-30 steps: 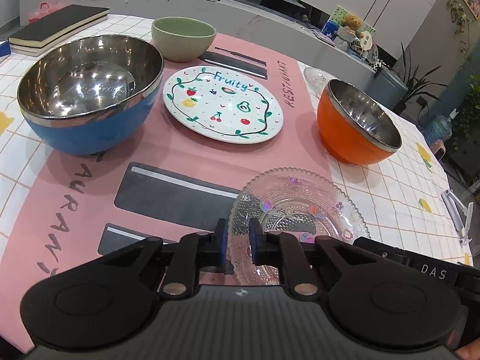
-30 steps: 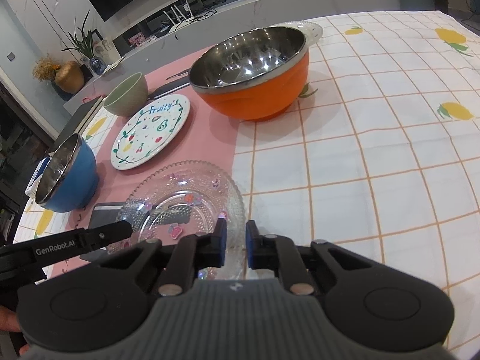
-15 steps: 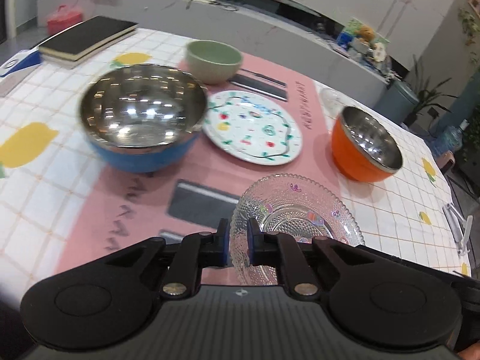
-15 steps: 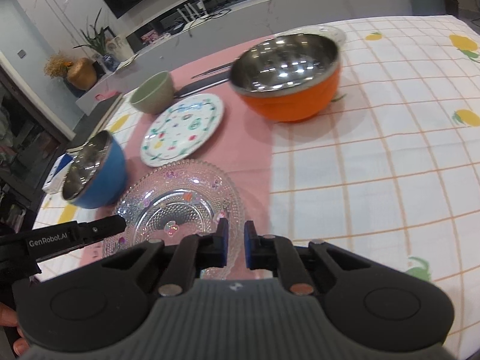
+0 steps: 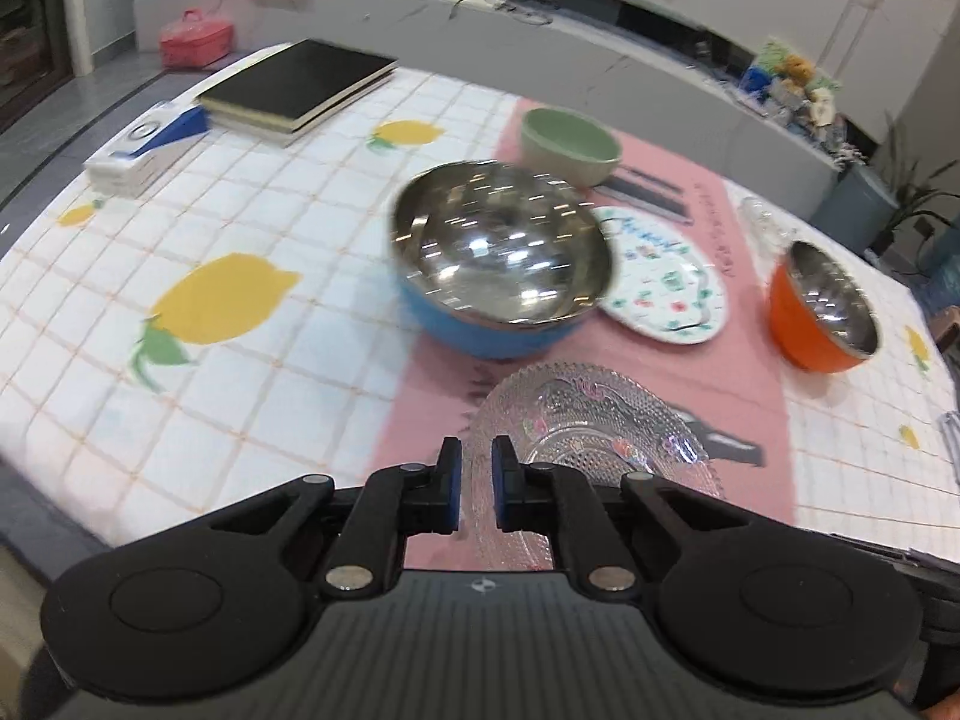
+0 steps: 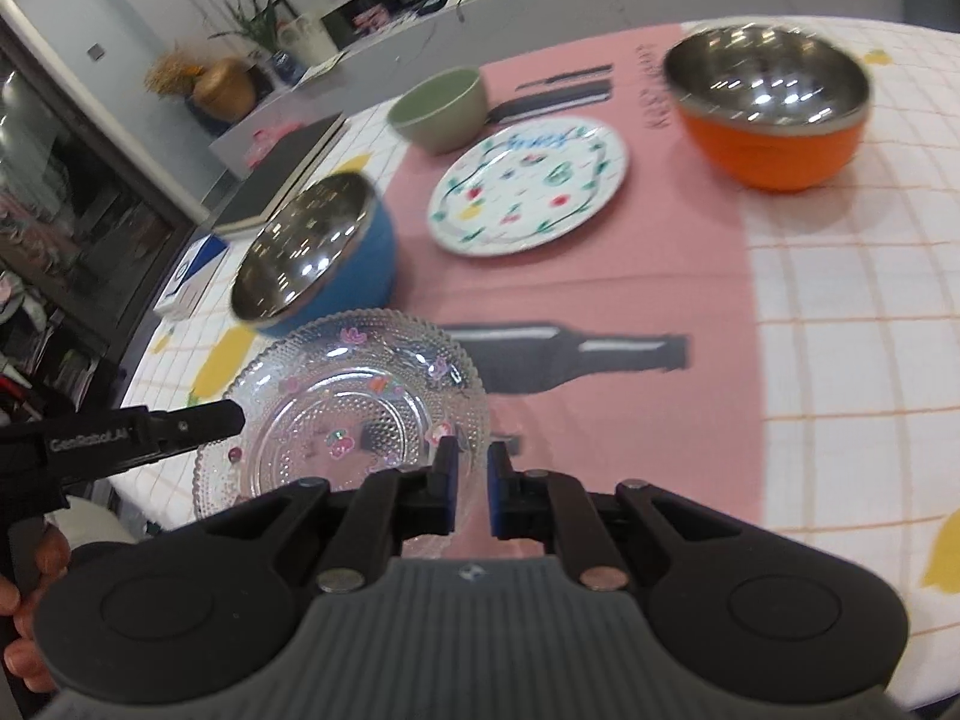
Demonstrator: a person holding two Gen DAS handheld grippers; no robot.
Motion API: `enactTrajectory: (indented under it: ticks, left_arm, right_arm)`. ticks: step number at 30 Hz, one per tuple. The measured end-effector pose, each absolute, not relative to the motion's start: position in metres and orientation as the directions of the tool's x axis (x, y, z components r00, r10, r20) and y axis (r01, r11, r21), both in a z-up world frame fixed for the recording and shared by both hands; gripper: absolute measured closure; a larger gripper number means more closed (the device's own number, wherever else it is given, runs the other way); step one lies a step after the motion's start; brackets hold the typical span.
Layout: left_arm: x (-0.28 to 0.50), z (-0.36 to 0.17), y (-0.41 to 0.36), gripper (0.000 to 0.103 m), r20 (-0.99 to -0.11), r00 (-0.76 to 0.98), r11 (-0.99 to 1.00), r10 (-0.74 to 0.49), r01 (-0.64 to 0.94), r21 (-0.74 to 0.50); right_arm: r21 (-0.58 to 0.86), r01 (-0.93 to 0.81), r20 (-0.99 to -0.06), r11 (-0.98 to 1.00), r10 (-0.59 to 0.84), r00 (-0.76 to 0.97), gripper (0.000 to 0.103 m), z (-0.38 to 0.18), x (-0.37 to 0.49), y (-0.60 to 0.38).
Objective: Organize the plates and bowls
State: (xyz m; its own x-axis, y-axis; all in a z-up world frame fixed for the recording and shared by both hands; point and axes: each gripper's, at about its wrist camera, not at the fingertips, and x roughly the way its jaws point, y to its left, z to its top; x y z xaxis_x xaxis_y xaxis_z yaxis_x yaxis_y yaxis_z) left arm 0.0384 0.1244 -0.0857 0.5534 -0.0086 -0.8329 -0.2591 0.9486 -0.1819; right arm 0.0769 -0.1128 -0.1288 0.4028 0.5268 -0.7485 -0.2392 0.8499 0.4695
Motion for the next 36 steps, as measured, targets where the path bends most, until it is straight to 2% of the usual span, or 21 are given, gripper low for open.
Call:
enactTrajectory:
  ticks: [11, 36]
  left_arm:
    - [0.042, -0.107, 0.150, 0.092, -0.865, 0.499, 0.923, 0.047, -0.353, -0.153]
    - [0.053, -0.125, 0.156, 0.091, -0.870, 0.485, 0.919, 0.089, -0.376, -0.115]
  right_arm:
    - [0.443, -0.262, -0.781, 0.857, 0.513, 0.357, 0.096, -0.146, 0.079, -0.072]
    - [0.431, -0.256, -0.794, 0.865, 0.498, 0.349, 0.099, -0.151, 0.088, -0.061]
